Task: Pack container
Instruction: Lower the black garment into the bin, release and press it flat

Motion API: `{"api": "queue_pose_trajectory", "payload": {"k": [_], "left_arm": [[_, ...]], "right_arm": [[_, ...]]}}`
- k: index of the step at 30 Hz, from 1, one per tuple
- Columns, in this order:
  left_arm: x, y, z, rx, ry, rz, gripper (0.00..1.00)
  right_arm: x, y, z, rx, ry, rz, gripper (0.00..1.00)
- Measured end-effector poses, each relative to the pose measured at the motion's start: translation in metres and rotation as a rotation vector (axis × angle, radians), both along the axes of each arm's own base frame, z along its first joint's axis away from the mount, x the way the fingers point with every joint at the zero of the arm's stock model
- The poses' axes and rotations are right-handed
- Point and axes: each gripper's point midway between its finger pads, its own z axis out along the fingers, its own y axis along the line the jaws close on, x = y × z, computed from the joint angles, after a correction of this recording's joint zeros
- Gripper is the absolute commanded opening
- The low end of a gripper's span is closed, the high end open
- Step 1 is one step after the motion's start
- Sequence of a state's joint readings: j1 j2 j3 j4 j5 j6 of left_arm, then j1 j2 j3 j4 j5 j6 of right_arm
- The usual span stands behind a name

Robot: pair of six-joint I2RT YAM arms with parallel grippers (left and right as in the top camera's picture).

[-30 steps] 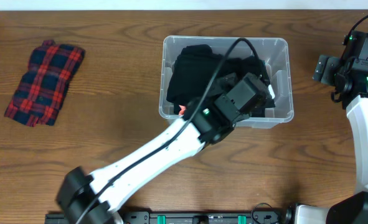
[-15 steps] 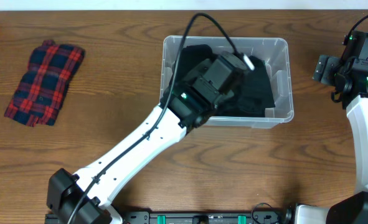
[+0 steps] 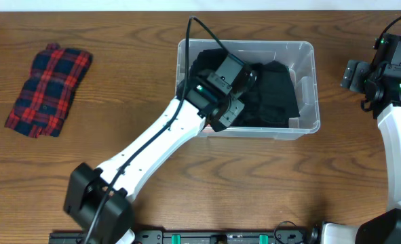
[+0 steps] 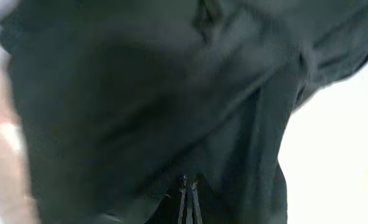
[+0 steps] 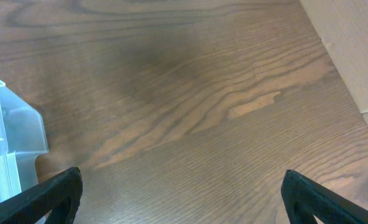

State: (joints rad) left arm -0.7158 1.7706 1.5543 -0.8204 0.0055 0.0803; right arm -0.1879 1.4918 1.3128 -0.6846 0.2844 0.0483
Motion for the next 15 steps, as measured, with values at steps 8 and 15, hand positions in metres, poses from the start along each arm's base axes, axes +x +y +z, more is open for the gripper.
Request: {"api": "queue_pose_trajectory", "payload": {"k": [8, 15], "left_arm": [[-0.009, -0.008, -0.058, 0.042, 0.168, 0.009, 0.06], [-0.008, -0.008, -0.109, 0.102, 0.271, 0.03, 0.06]], "right_arm": [[0.0, 0.0, 0.0, 0.0, 0.0, 0.0, 0.99], [0.0, 0.0, 0.0, 0.0, 0.0, 0.0, 0.99]]}}
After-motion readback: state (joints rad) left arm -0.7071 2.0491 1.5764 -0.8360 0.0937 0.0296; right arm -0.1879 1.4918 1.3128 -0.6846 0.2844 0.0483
